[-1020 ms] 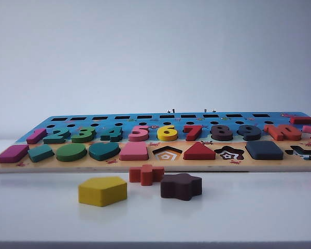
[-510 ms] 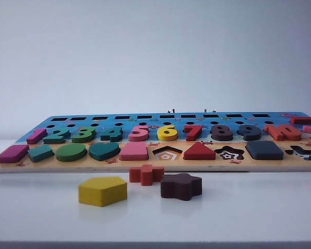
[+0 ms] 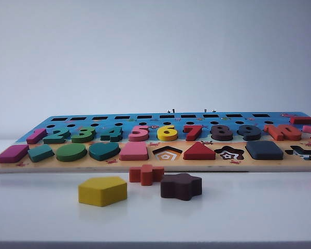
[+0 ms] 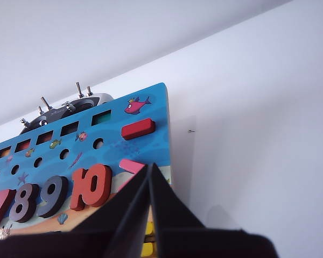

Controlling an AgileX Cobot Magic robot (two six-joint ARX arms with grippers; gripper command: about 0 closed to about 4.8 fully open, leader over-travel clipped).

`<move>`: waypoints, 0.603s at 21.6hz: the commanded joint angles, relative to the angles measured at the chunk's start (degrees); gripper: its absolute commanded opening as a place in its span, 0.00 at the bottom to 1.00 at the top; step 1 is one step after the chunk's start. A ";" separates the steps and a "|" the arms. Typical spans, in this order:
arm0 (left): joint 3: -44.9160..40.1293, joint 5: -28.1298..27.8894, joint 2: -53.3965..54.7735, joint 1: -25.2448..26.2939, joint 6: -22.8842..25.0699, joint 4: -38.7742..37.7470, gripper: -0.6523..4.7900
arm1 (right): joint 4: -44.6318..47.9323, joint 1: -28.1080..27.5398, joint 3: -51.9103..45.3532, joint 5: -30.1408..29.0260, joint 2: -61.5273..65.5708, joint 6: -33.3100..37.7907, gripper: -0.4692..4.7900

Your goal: Insert the cube into the slot.

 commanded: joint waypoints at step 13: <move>-0.04 -0.46 -0.04 0.13 -0.11 0.68 0.13 | 0.72 0.09 -0.02 -0.20 -0.15 -0.07 0.08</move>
